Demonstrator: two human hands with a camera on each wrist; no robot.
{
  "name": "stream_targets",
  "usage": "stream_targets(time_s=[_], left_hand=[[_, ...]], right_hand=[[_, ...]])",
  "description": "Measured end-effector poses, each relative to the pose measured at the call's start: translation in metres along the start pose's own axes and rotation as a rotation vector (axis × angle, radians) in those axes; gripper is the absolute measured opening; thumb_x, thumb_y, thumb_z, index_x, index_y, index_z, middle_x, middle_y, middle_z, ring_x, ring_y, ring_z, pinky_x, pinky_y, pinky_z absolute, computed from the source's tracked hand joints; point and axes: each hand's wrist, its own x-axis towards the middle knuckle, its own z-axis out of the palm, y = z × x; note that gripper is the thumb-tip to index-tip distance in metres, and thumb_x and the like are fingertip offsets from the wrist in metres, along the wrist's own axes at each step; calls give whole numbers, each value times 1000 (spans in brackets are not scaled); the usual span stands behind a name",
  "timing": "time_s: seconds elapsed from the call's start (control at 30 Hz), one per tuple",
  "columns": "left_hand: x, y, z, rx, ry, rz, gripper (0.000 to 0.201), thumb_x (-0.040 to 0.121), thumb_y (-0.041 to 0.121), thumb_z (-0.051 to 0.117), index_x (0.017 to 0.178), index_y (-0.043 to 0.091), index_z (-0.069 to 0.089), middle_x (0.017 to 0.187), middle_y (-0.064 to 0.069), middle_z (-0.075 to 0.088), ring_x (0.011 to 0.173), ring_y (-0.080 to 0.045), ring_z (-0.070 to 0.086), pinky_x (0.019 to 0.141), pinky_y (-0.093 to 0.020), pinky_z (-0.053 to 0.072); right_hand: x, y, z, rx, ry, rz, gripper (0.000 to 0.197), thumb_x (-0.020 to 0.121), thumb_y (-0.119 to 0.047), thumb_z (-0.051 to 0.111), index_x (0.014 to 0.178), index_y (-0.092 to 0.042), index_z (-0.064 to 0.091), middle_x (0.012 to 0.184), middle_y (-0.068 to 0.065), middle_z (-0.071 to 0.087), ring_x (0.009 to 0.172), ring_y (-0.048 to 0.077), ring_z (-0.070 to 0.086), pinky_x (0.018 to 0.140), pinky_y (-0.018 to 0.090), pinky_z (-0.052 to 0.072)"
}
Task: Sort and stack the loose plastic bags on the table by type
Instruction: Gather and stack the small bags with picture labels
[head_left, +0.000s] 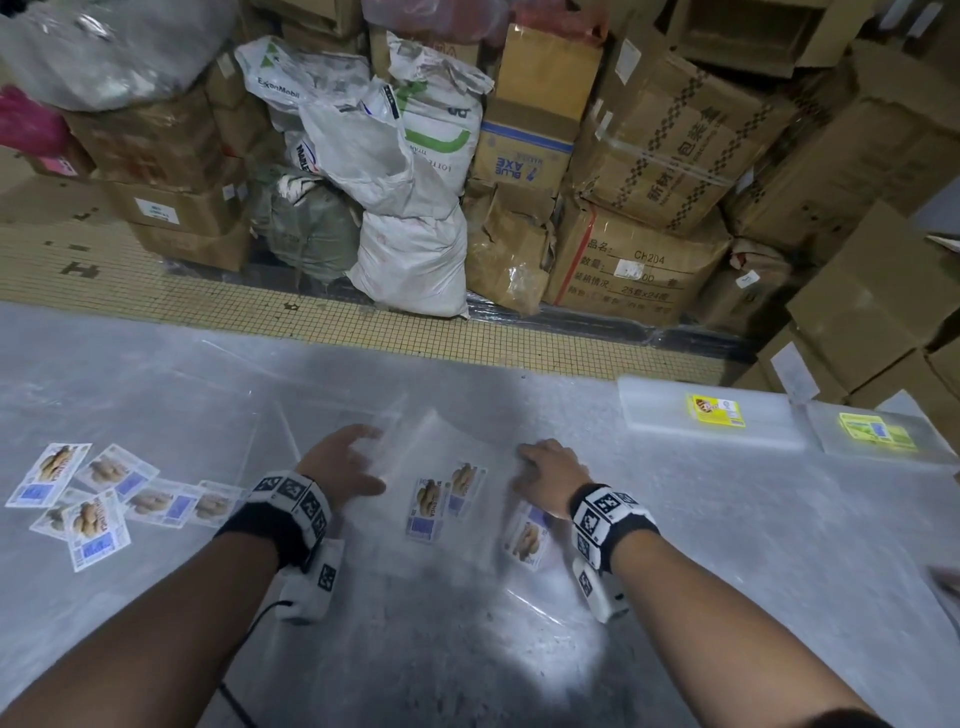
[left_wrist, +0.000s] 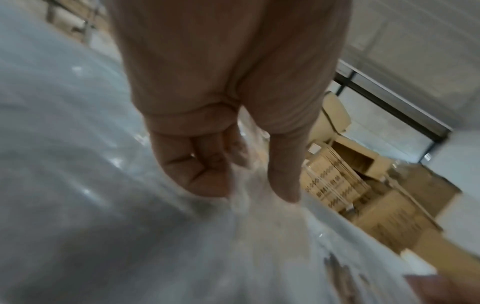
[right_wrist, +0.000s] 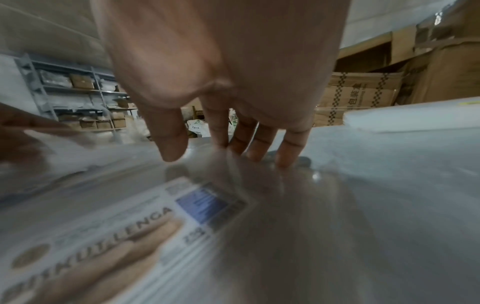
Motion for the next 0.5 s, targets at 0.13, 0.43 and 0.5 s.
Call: stream_targets(time_s=[0.13, 0.43, 0.5], left_hand=[[20, 6, 4, -69, 175, -120, 70, 68, 32, 87, 128, 17, 54, 125, -7, 58, 114, -30, 57, 97, -39, 48], [-36, 16, 24, 75, 445, -85, 81, 76, 39, 78, 138, 27, 26, 139, -17, 31, 130, -36, 32, 104, -51, 34], [-52, -4, 41, 55, 335, -161, 72, 74, 39, 80, 125, 18, 34, 123, -14, 36, 121, -35, 41, 101, -44, 37]], right_hand=[[4, 6, 11, 87, 44, 22, 55, 85, -36, 64, 137, -32, 49, 130, 3, 48, 125, 26, 41, 107, 43, 35], [-1, 13, 33, 332, 82, 78, 59, 80, -30, 75, 135, -30, 53, 116, 1, 52, 115, 22, 49, 105, 41, 42], [-2, 12, 36, 324, 101, 86, 57, 79, -31, 75, 132, -31, 55, 112, -1, 52, 113, 21, 50, 104, 39, 43]])
